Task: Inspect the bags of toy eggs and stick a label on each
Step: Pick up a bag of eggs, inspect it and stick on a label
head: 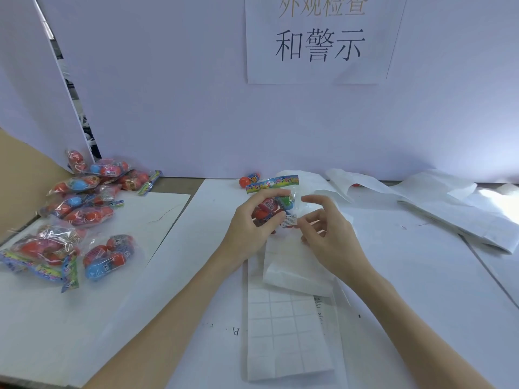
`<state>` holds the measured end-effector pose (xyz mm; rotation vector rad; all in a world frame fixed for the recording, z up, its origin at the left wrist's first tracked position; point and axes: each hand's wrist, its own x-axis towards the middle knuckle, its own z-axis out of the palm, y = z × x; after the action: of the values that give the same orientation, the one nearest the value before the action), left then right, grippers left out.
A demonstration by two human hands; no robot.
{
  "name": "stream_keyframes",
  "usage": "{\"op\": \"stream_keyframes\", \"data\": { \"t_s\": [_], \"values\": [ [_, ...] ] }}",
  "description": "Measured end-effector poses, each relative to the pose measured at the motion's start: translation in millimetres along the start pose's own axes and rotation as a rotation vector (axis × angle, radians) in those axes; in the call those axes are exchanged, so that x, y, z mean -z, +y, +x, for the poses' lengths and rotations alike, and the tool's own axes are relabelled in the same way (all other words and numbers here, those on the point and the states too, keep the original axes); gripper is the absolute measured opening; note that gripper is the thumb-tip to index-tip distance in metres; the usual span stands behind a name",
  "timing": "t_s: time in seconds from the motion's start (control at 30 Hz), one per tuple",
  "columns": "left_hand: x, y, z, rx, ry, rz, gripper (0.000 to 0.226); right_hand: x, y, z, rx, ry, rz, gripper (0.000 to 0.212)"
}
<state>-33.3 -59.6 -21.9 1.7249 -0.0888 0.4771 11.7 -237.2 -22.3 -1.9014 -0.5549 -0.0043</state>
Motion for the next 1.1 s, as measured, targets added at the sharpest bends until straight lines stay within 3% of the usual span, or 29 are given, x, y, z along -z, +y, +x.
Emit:
{"op": "stream_keyframes", "data": {
  "t_s": [0.17, 0.3, 0.5, 0.73, 0.87, 1.1],
  "values": [
    [8.4, 2.2, 4.2, -0.018, 0.081, -0.018, 0.04, 0.2, -1.1, 0.4, -0.055, 0.013, 0.003, 0.016],
    [10.2, 6.5, 3.7, -0.024, 0.034, -0.069, 0.041, 1.4, -10.9, -0.5, -0.093, 0.021, 0.105, 0.032],
    [5.3, 11.3, 1.3, -0.038, -0.07, -0.129, 0.04, 1.8, -15.5, -1.2, -0.083, -0.005, 0.138, 0.031],
    [10.1, 6.9, 5.0, 0.0, -0.048, -0.142, 0.046, 10.1, -14.9, 0.4, -0.086, -0.104, 0.232, 0.03],
    [8.0, 7.8, 3.3, 0.003, -0.089, -0.132, 0.044, 8.7, -18.0, -0.8, -0.144, -0.103, 0.228, 0.043],
    [4.8, 12.2, 2.3, 0.036, -0.112, -0.165, 0.045, 17.1, -20.9, 0.6, -0.159, -0.111, 0.206, 0.035]
  ]
}}
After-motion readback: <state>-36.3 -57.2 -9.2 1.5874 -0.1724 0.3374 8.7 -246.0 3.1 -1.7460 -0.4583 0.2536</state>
